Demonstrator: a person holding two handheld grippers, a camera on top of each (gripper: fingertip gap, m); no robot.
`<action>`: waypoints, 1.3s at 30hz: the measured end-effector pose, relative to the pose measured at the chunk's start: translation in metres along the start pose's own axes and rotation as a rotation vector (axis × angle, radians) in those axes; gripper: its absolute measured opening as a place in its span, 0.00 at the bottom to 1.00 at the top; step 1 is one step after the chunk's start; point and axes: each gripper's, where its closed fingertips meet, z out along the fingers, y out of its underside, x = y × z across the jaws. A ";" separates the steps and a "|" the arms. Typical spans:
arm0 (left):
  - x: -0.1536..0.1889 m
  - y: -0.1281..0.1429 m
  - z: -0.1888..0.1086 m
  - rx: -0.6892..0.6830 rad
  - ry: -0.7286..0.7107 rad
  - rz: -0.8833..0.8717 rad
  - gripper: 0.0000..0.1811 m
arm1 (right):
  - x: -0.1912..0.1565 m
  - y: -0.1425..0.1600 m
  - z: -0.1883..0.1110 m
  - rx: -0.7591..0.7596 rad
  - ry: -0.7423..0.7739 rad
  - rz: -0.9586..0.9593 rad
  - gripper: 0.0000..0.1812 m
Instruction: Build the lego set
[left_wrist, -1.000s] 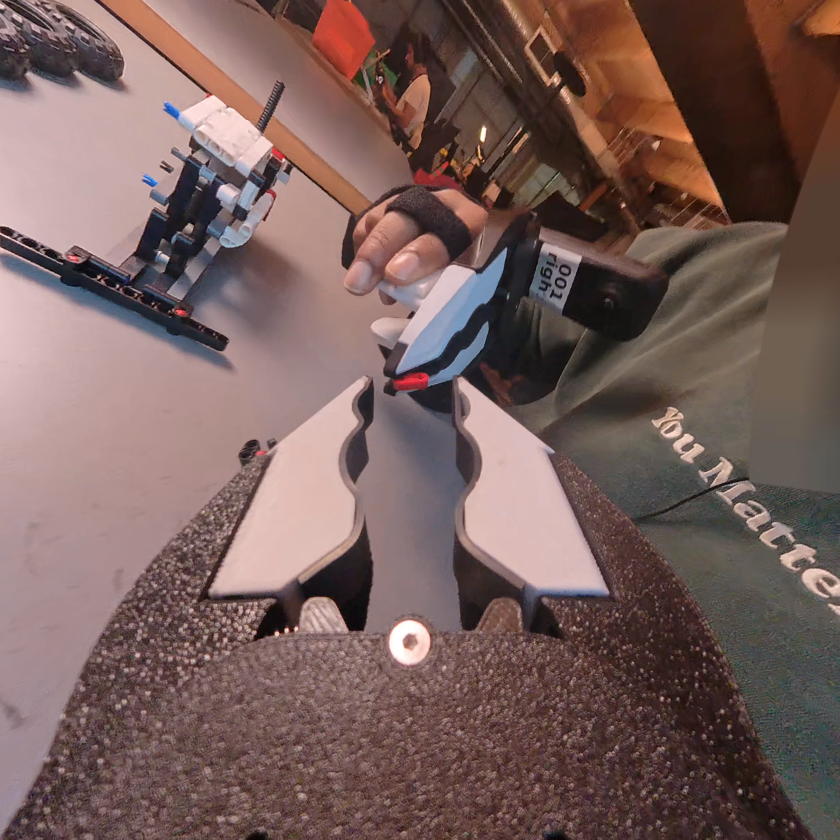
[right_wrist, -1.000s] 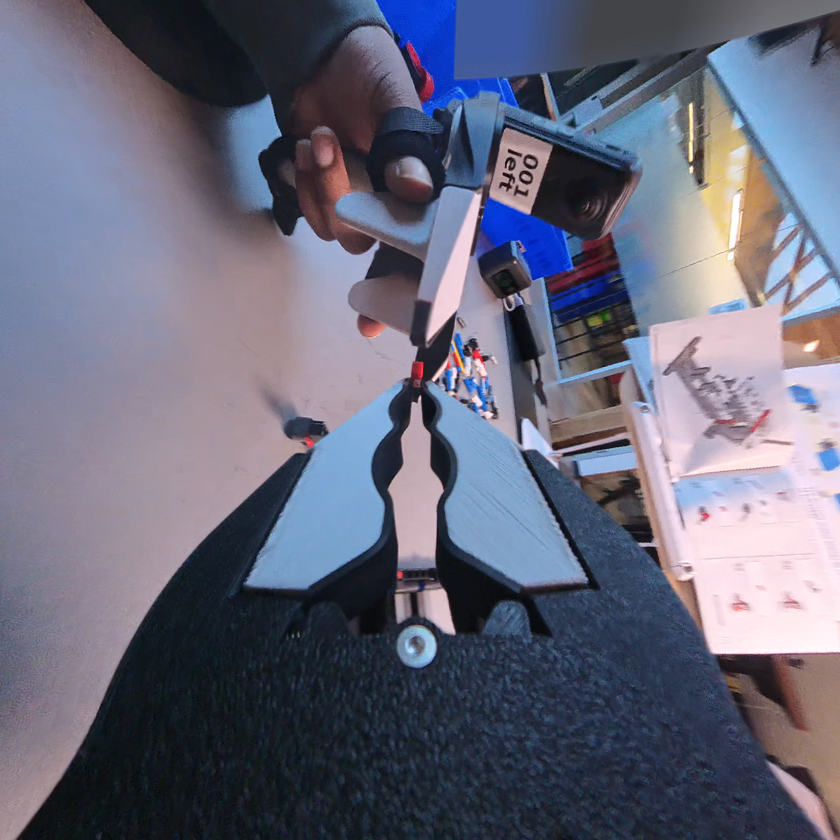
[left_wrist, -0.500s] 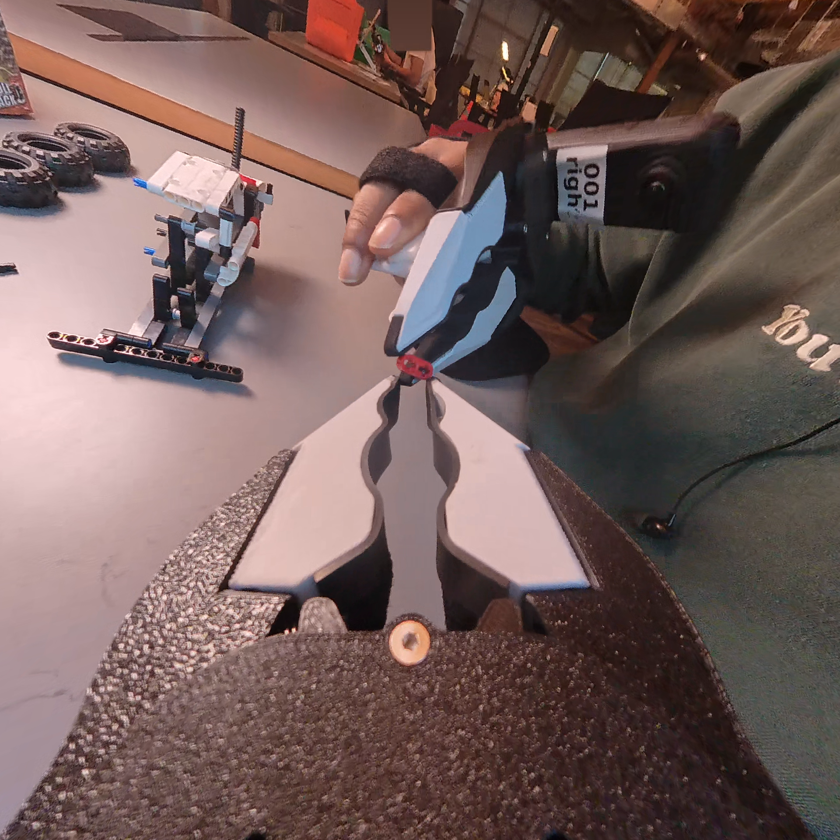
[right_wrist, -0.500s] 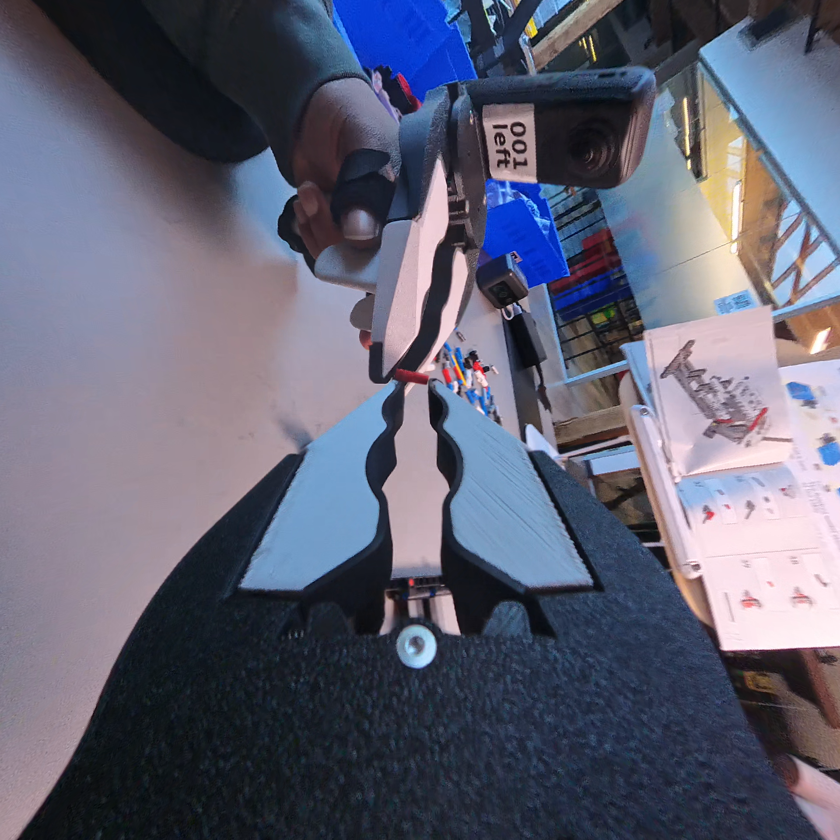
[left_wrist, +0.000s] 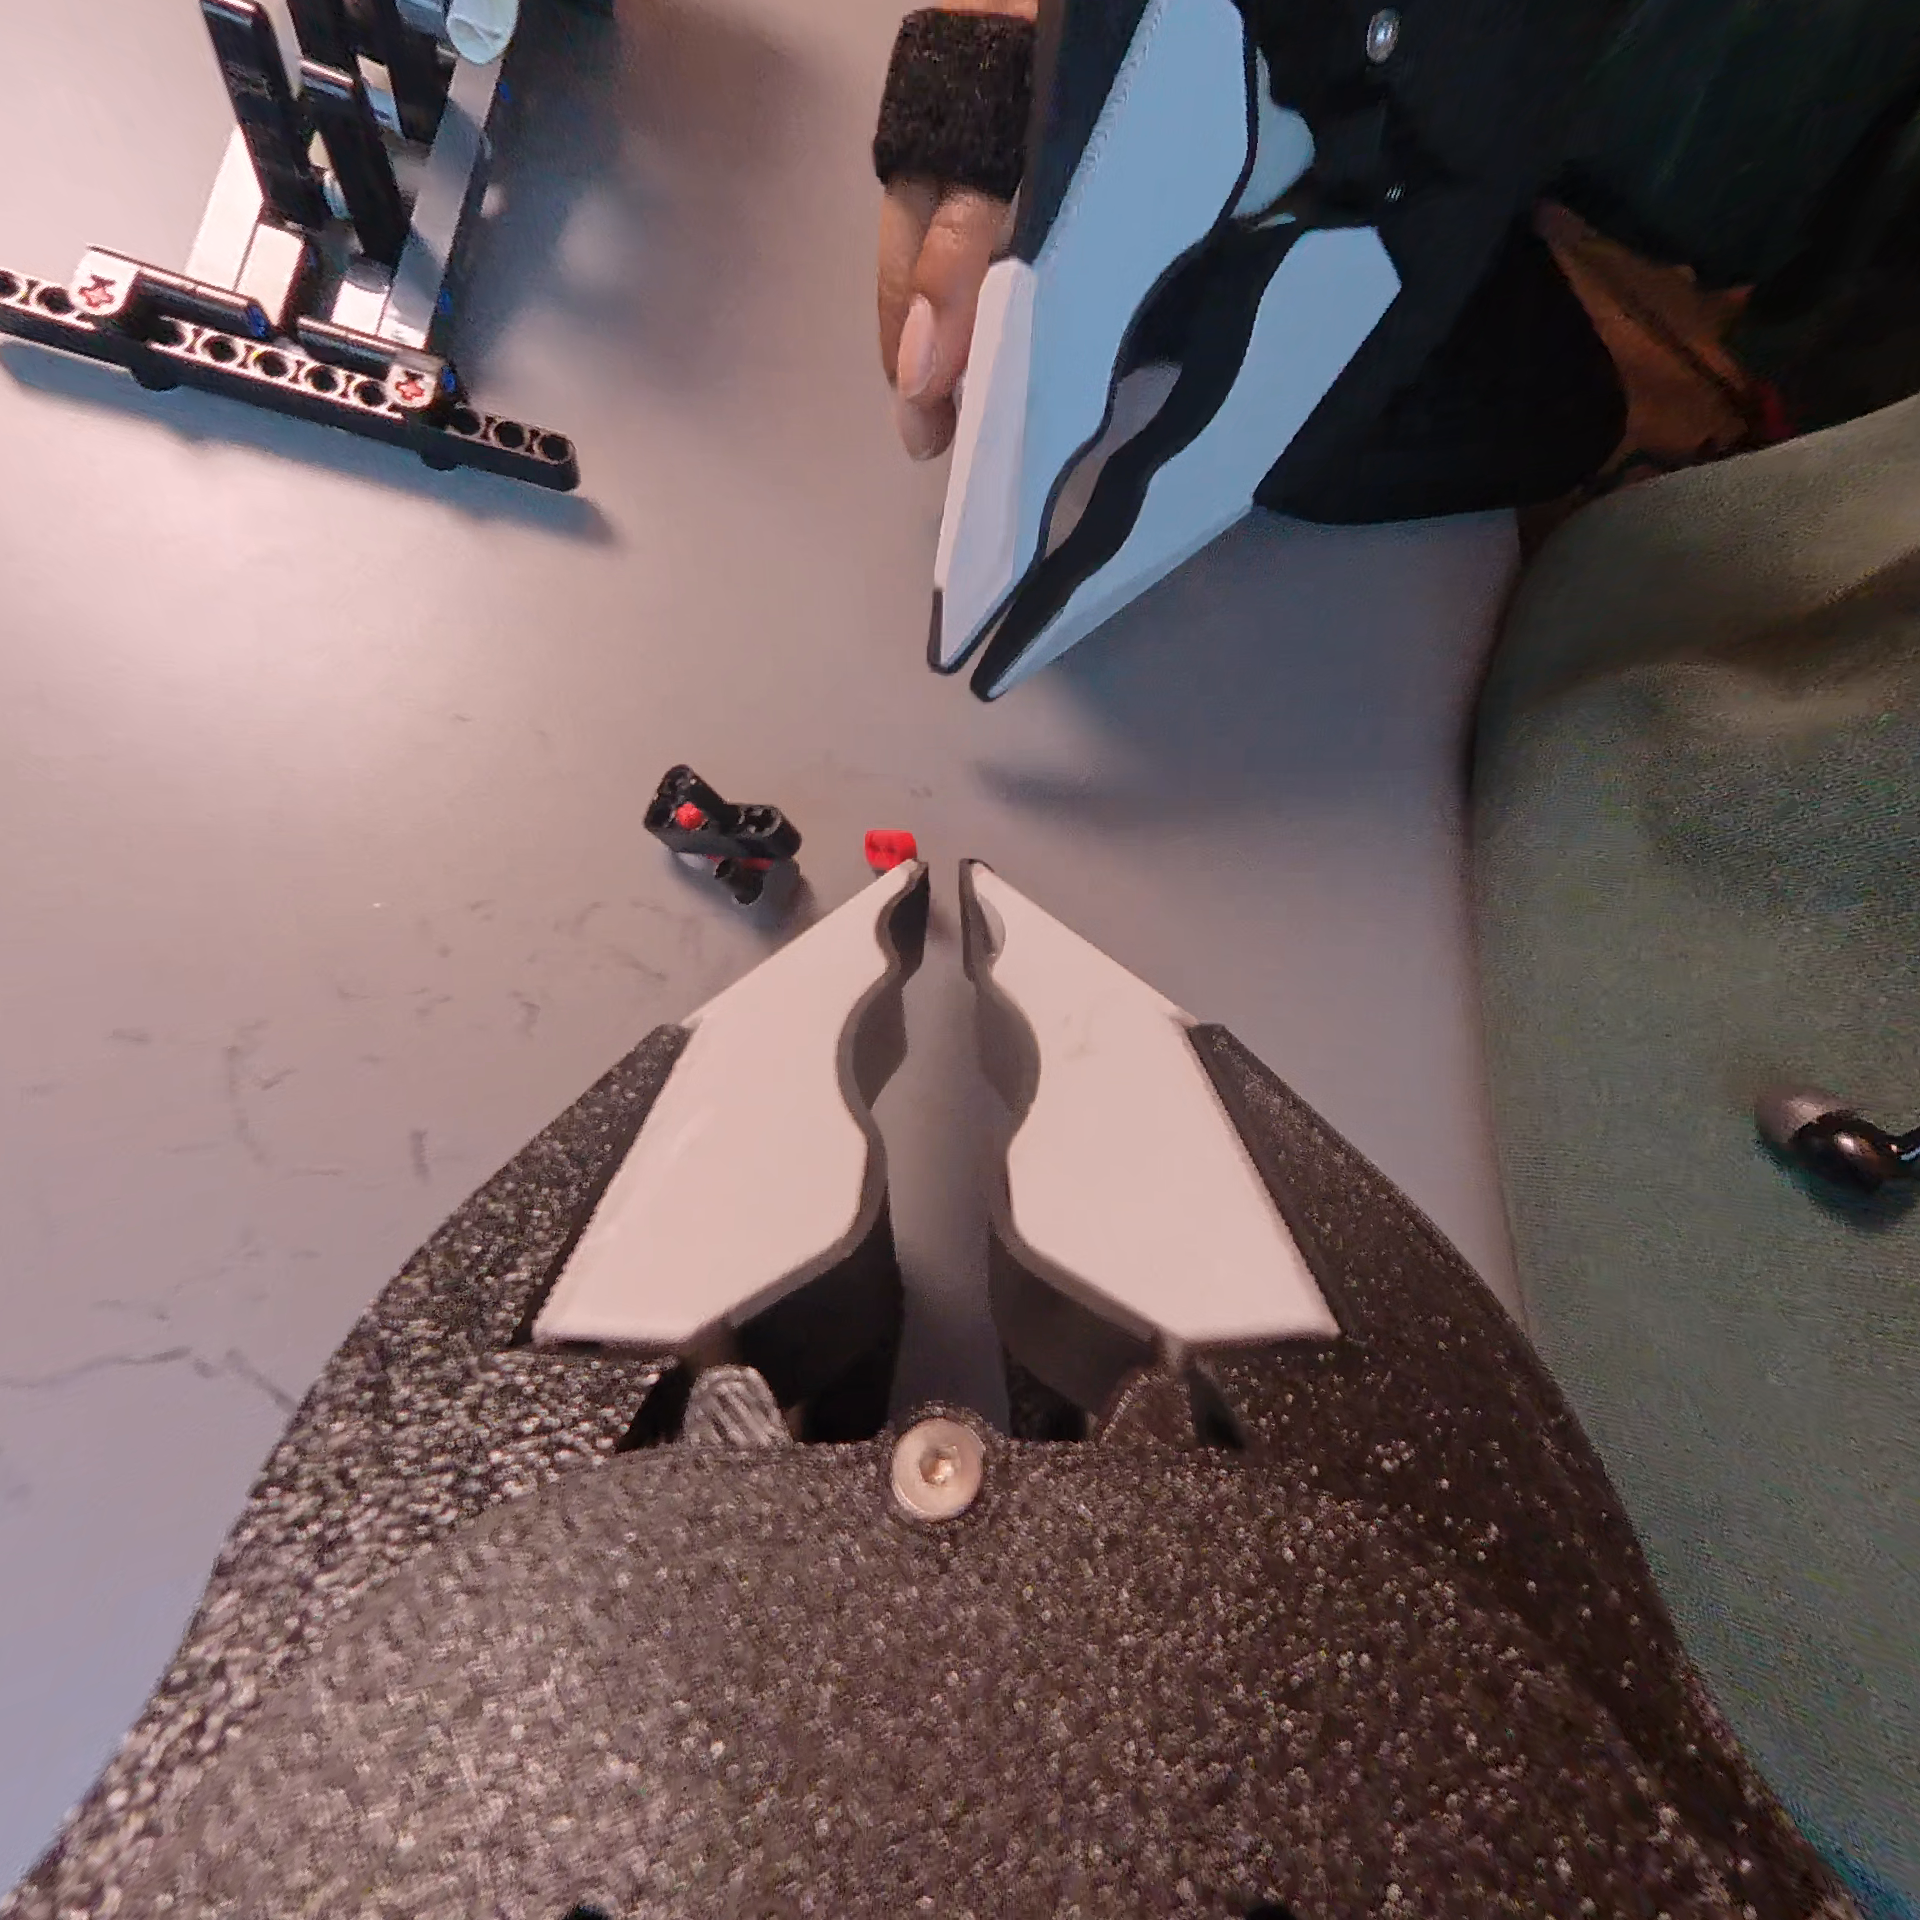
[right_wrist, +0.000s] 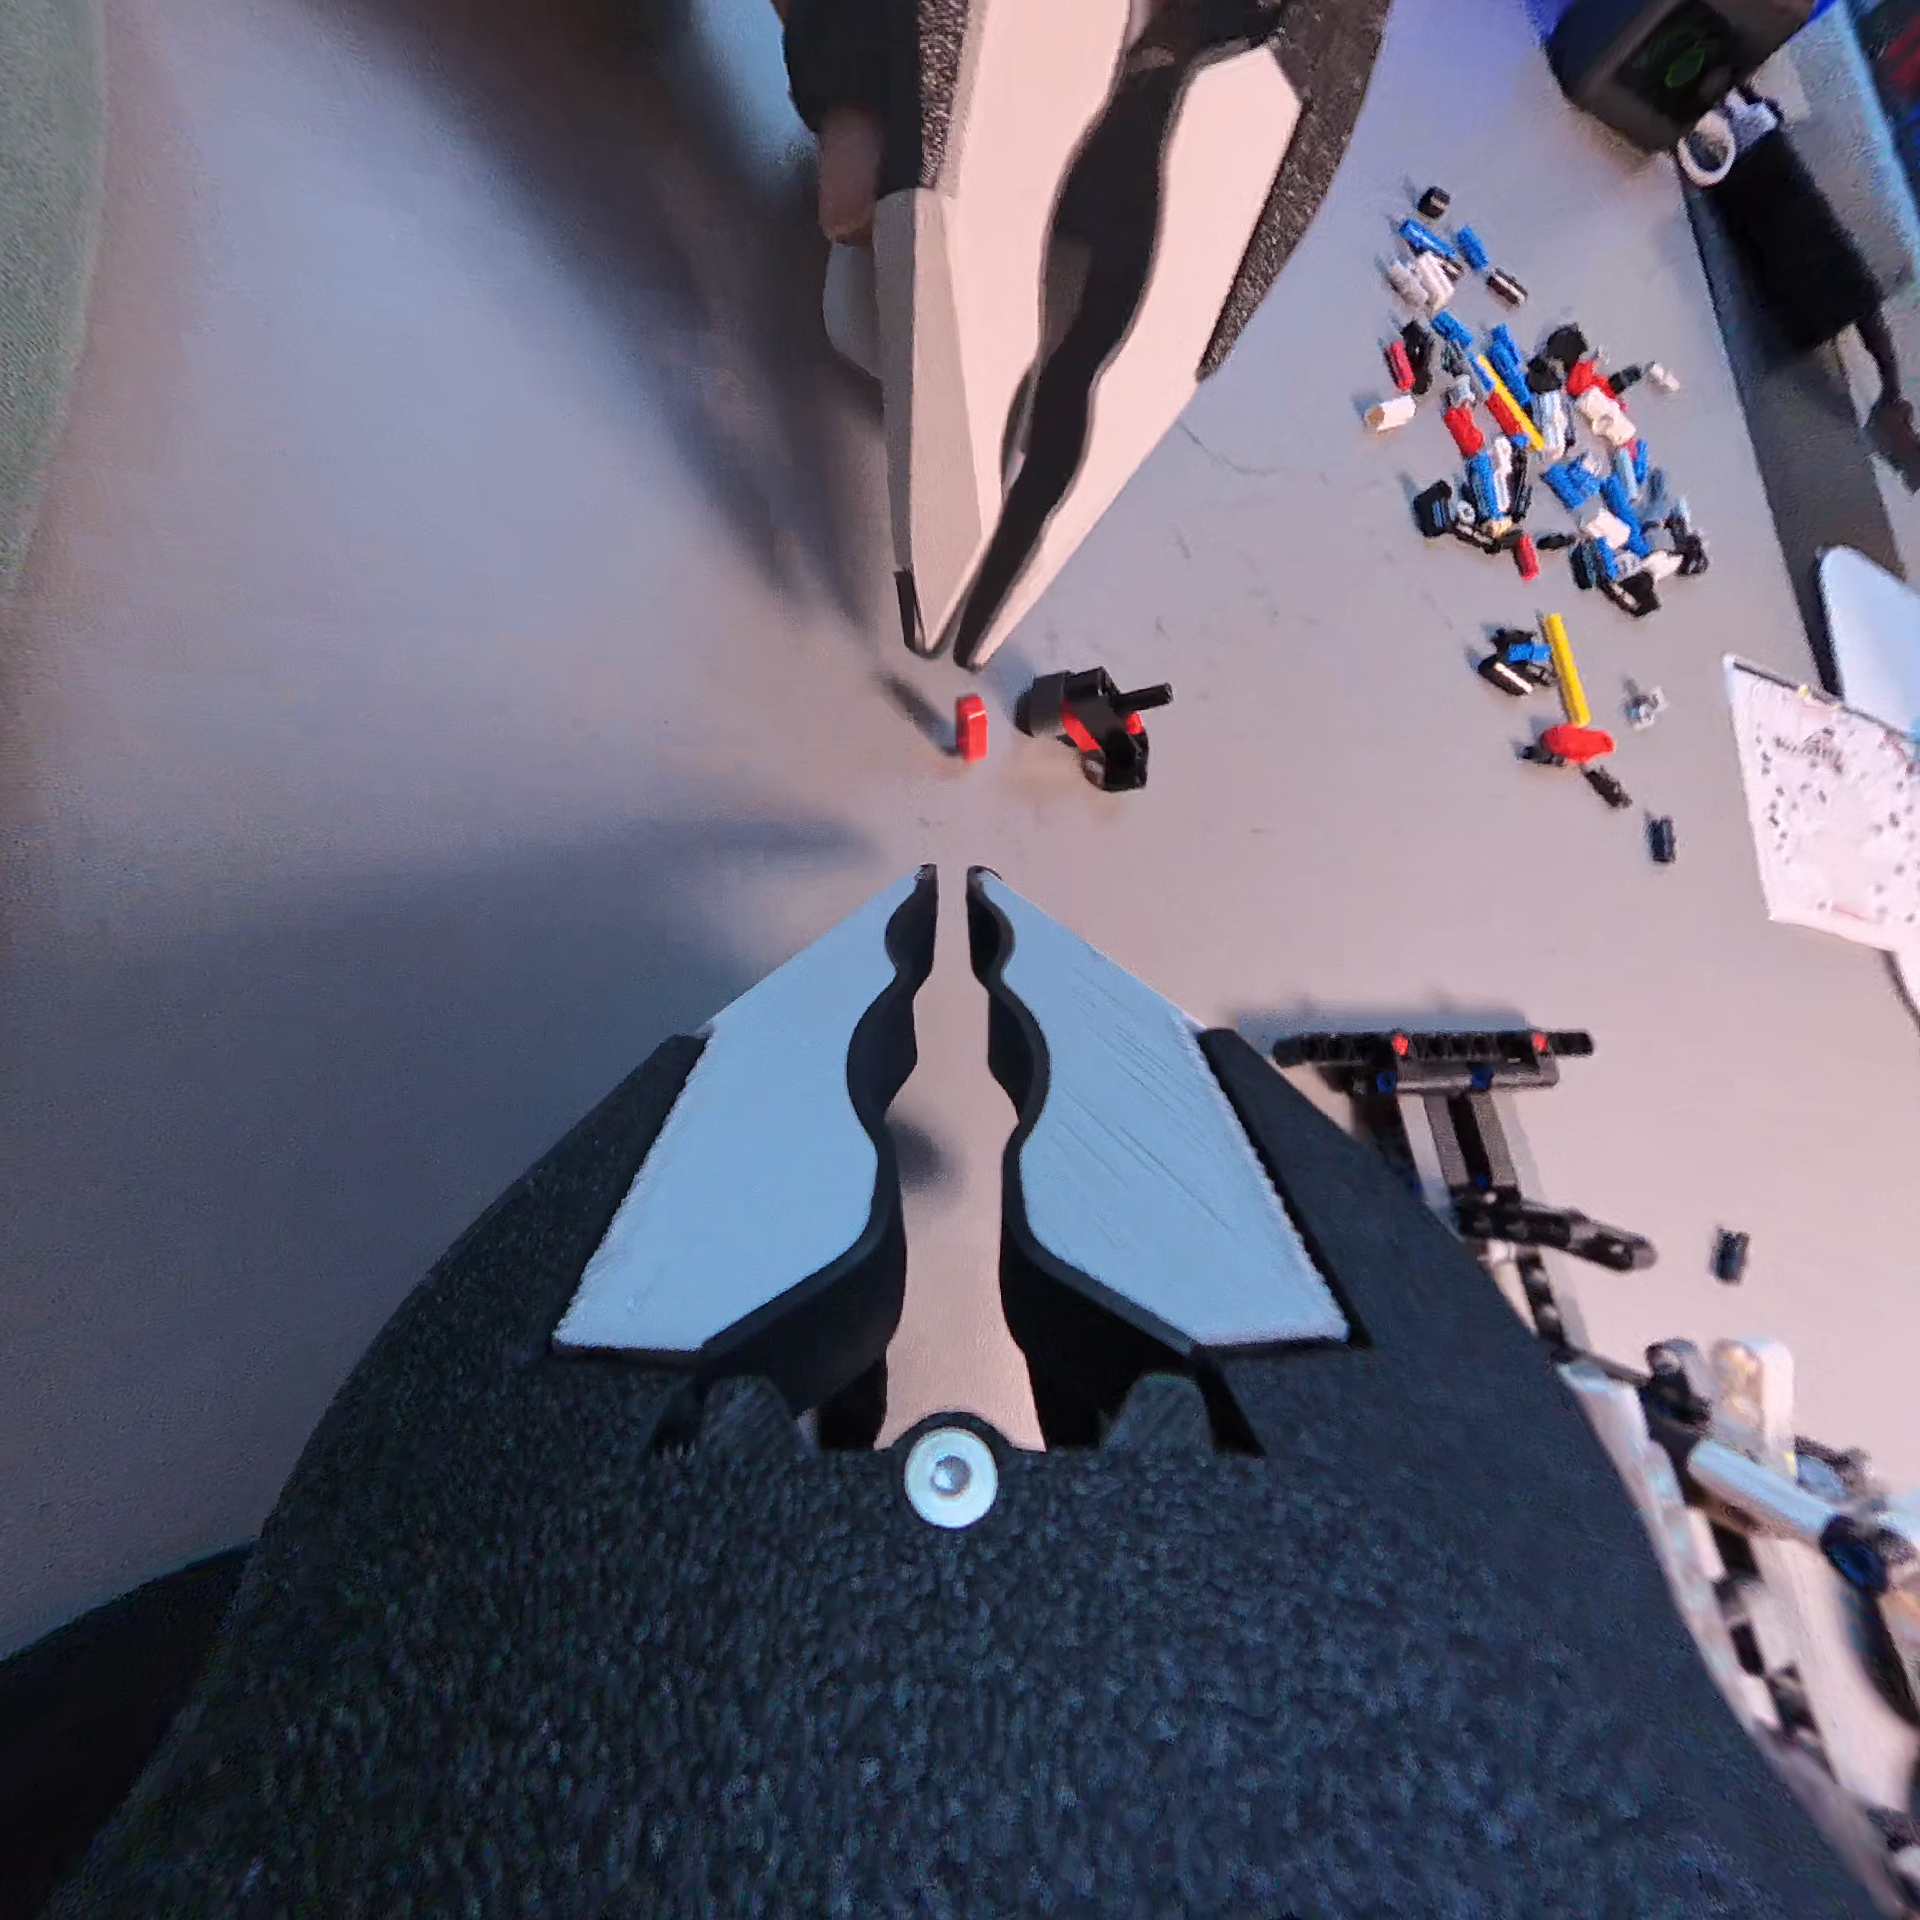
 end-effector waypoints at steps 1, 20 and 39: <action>-0.002 0.001 -0.003 0.001 -0.001 -0.005 0.05 | 0.000 0.000 -0.003 0.004 -0.015 0.043 0.04; -0.023 0.020 -0.029 -0.034 -0.049 0.022 0.08 | 0.011 -0.013 0.040 -0.135 -0.141 0.331 0.08; -0.020 0.023 -0.024 -0.037 -0.021 0.015 0.09 | 0.004 0.004 0.020 -0.180 -0.165 0.319 0.09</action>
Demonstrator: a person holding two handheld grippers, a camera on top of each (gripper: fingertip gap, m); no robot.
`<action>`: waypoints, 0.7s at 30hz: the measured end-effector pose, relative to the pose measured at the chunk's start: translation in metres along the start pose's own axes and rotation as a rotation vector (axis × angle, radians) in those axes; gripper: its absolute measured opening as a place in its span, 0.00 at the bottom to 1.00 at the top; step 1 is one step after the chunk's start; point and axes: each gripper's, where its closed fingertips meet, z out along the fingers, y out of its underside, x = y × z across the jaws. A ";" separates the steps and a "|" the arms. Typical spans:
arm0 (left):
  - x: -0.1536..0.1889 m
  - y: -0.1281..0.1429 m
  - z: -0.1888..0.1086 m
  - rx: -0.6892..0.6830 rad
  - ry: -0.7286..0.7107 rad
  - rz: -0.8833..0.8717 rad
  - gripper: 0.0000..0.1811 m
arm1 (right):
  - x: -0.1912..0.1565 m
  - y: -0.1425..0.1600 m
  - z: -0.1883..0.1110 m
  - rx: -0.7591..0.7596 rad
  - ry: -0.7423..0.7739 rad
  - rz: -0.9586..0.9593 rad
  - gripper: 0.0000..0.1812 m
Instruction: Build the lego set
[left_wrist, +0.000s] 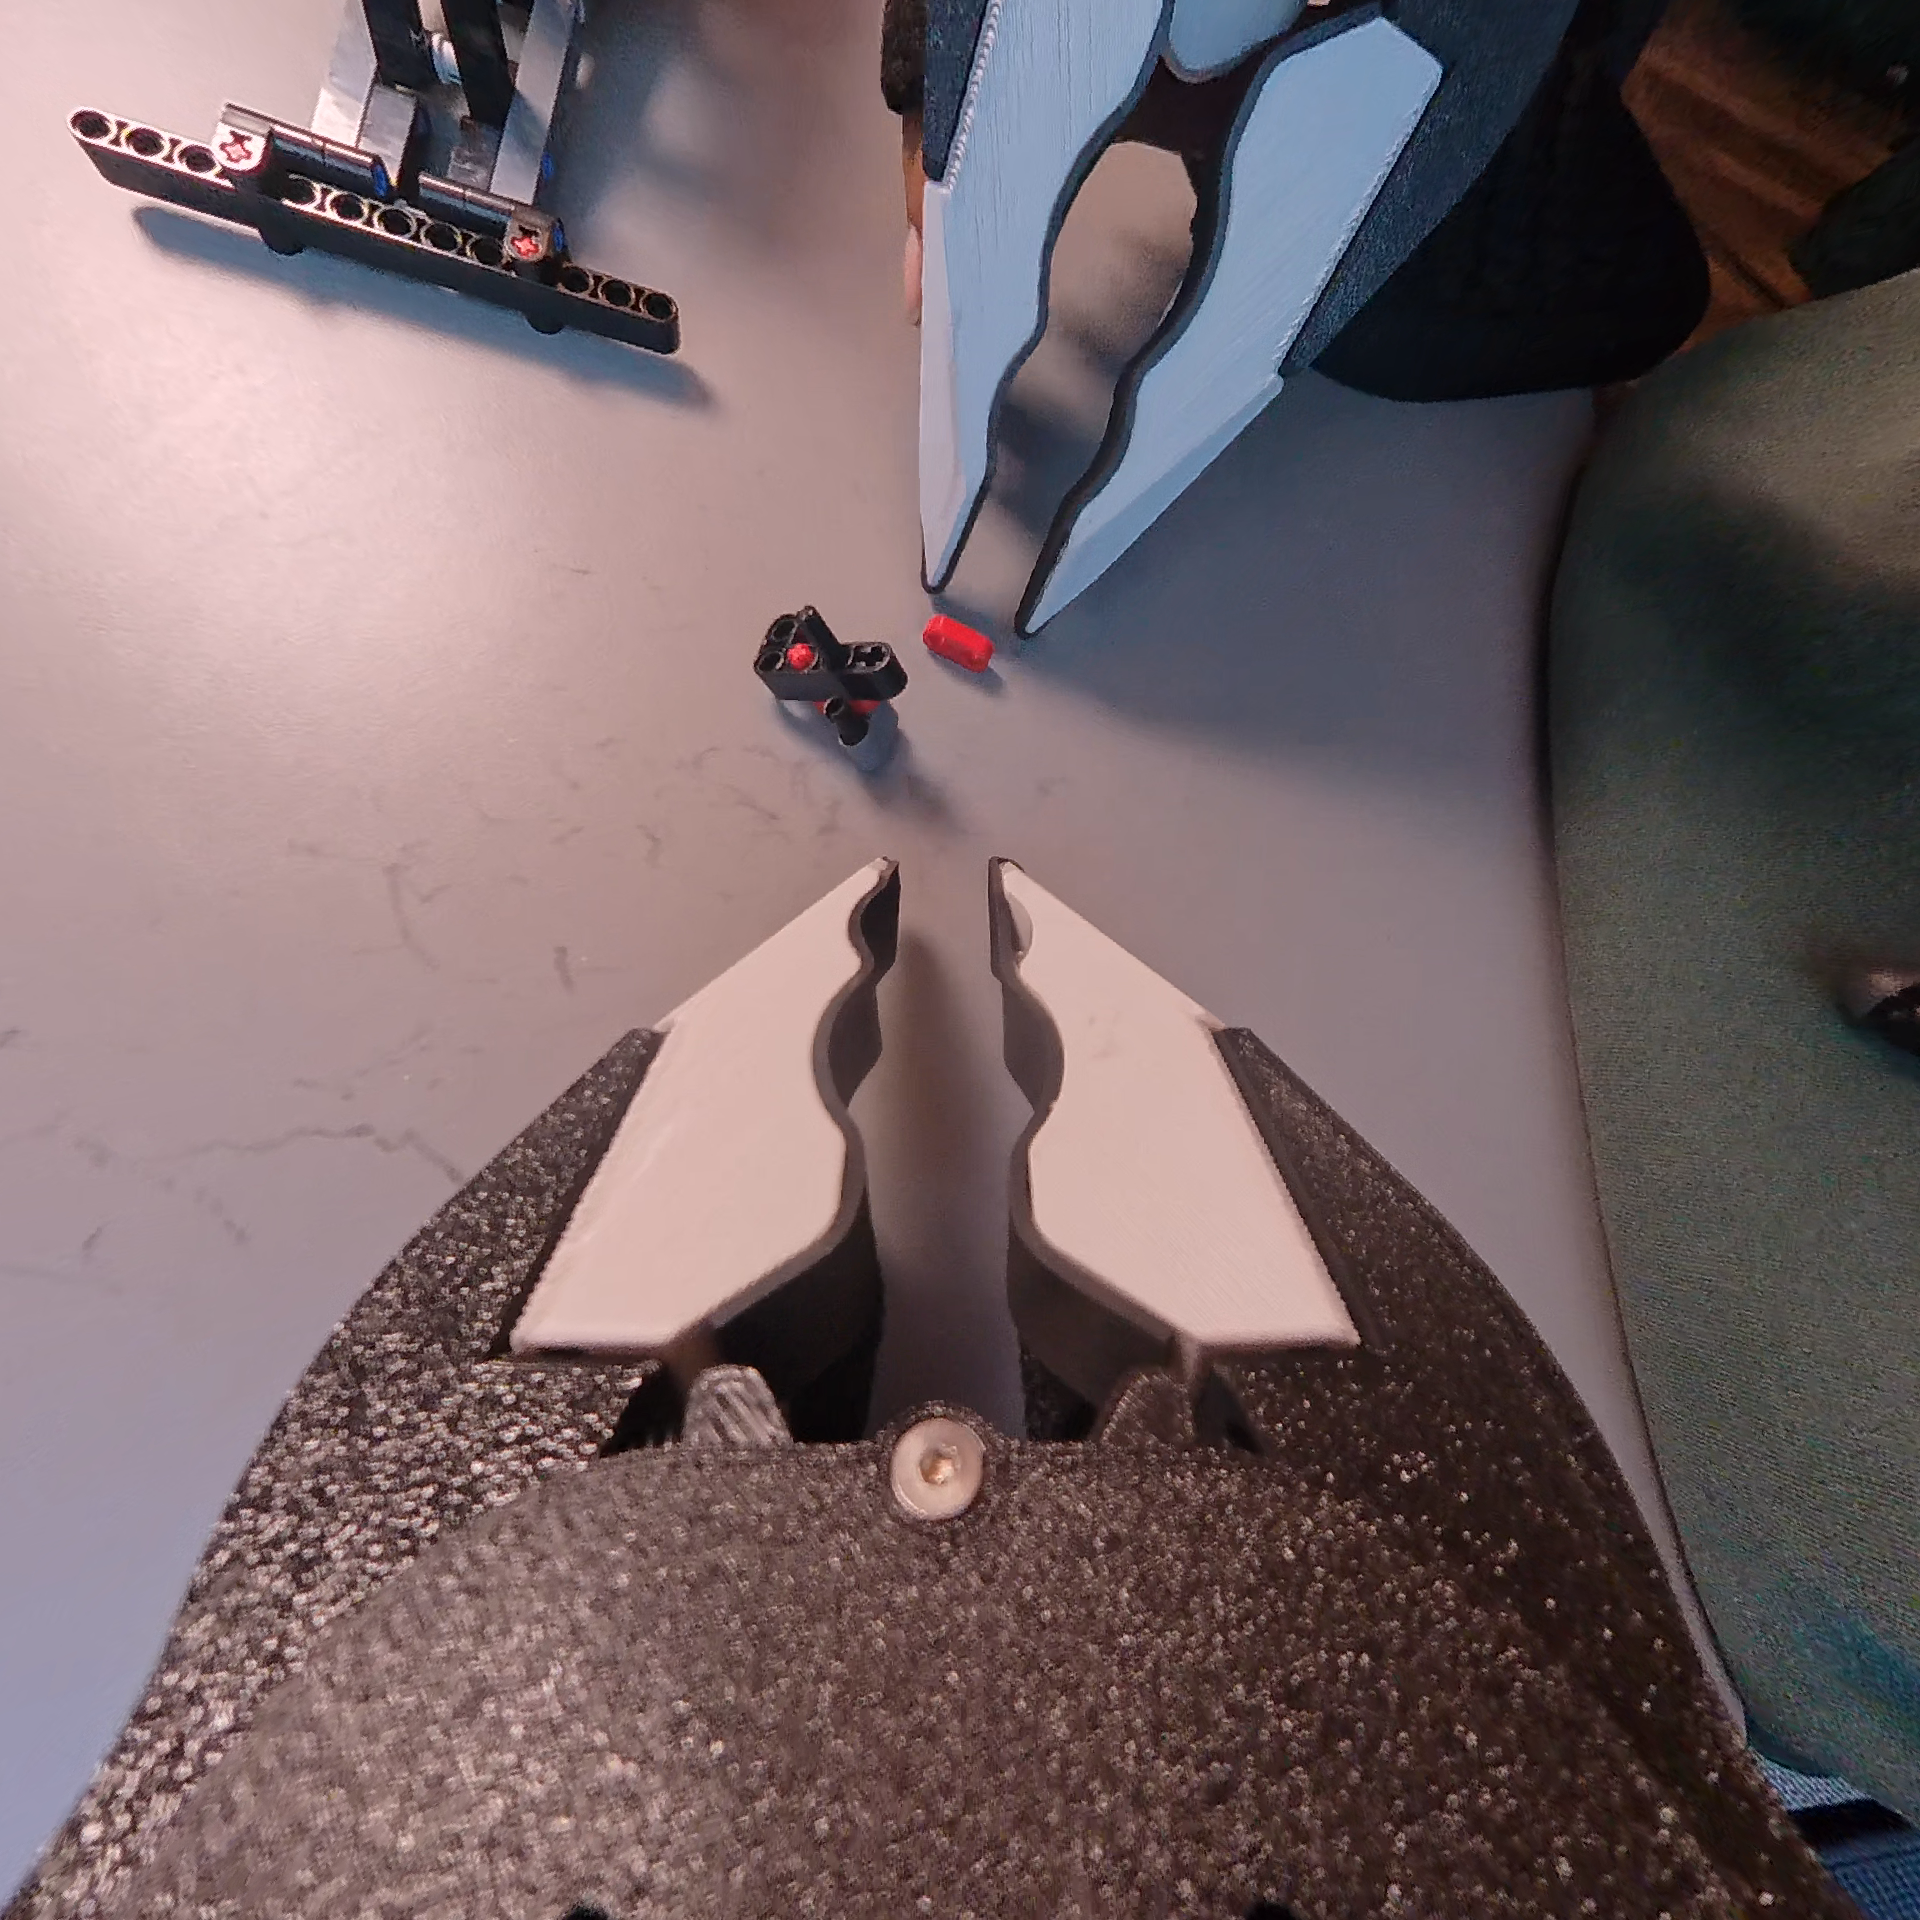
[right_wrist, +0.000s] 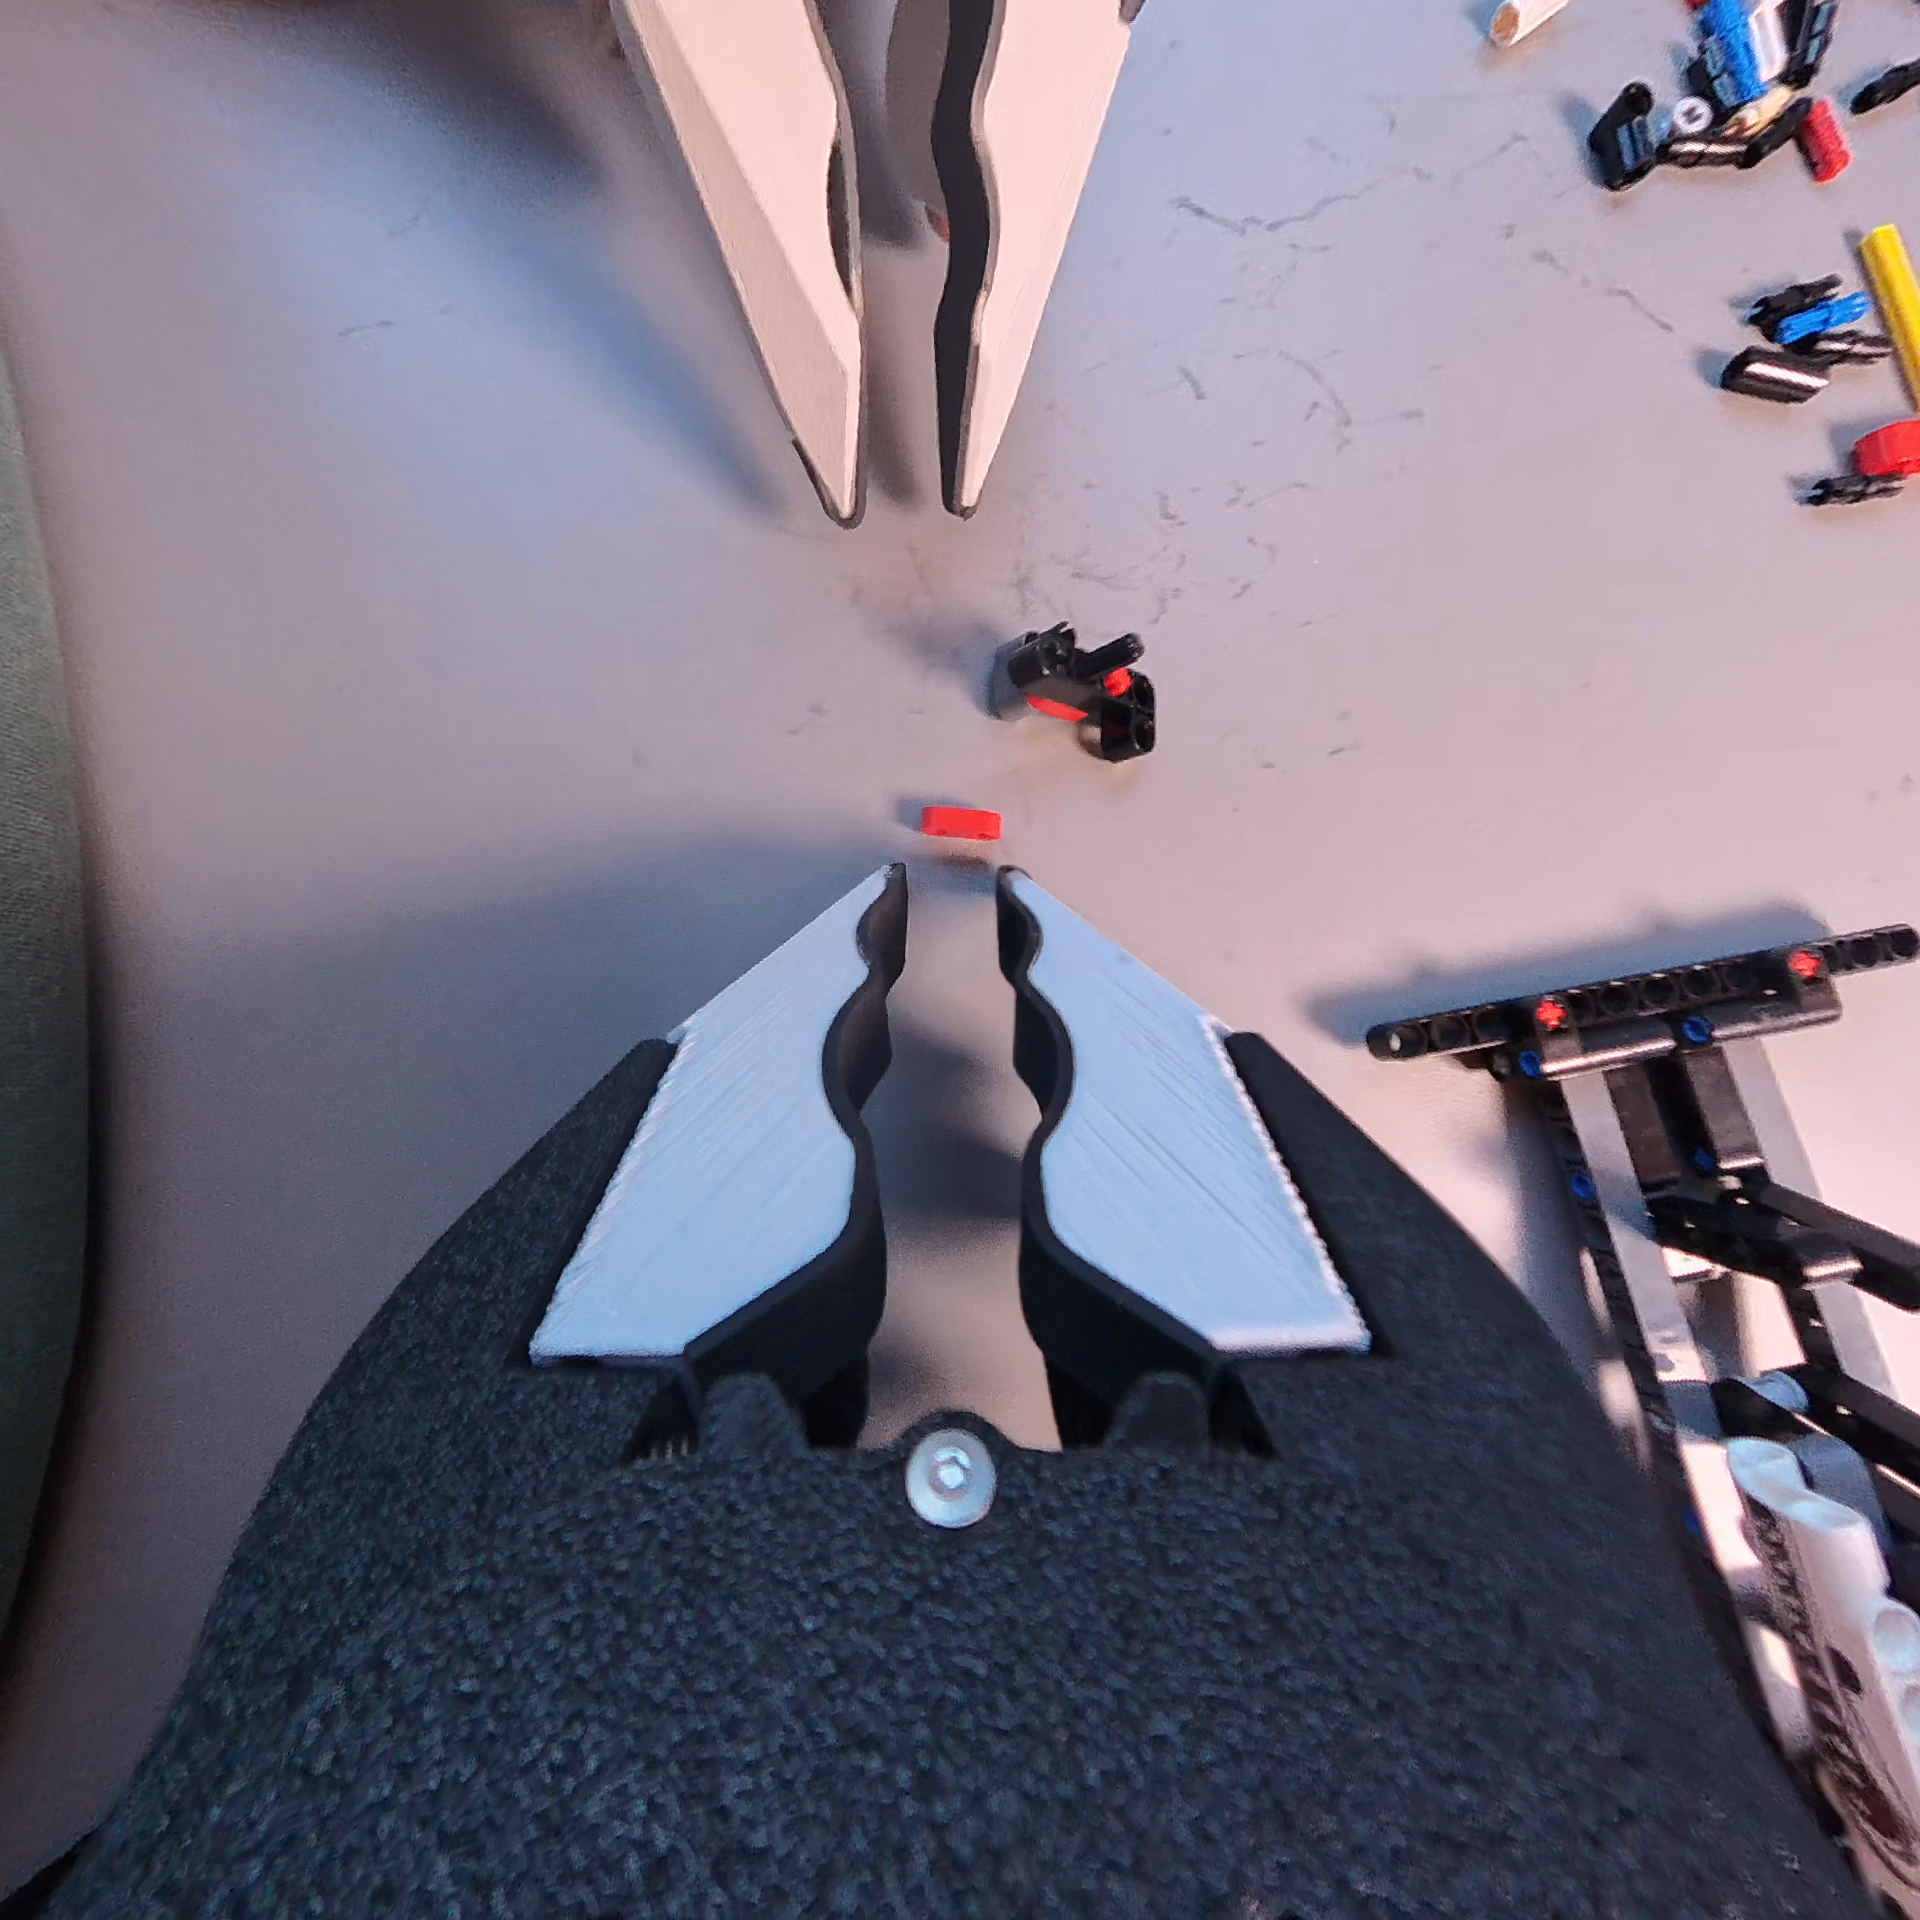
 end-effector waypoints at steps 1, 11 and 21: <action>0.000 0.000 0.000 -0.001 -0.001 0.001 0.09 | 0.003 -0.004 -0.001 0.014 0.013 0.002 0.09; 0.000 0.000 -0.001 -0.001 0.001 0.003 0.10 | 0.001 -0.007 -0.002 0.044 -0.005 0.065 0.04; 0.000 0.000 0.000 0.000 0.003 -0.001 0.10 | -0.003 -0.001 -0.005 0.030 -0.011 0.117 0.13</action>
